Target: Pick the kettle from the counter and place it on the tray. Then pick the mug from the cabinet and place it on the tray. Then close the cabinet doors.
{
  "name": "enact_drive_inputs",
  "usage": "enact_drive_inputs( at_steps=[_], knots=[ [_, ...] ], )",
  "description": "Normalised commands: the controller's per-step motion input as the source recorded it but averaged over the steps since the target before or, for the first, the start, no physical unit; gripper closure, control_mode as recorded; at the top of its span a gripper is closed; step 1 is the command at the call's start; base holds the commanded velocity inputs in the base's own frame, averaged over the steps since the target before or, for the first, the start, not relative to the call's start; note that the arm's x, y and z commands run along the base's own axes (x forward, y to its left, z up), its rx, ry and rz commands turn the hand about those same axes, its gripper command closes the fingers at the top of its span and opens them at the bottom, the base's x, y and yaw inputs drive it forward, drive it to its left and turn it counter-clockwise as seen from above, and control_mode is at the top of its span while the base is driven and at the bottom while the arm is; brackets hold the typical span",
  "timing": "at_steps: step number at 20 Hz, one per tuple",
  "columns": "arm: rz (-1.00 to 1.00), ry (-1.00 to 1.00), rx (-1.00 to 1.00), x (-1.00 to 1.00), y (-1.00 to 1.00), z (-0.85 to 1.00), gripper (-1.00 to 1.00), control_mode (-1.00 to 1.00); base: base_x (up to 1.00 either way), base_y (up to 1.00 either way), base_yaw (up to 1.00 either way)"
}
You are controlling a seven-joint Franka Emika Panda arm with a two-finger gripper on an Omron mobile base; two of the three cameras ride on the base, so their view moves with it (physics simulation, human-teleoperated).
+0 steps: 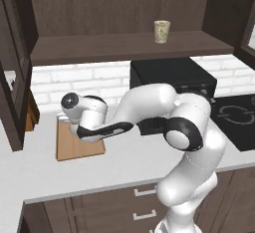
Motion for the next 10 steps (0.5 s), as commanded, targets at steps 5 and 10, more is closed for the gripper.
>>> enact_drive_inputs(
  at_steps=[5, 10],
  knots=[
    [-0.09, -0.02, 0.00, -0.72, -0.54, 0.72, -1.00, -1.00, 0.00, 0.00, 0.00],
    [0.00, -0.09, 0.00, -0.46, -0.66, 0.71, -1.00, -1.00, 0.00, 0.00, 0.00]
  ],
)
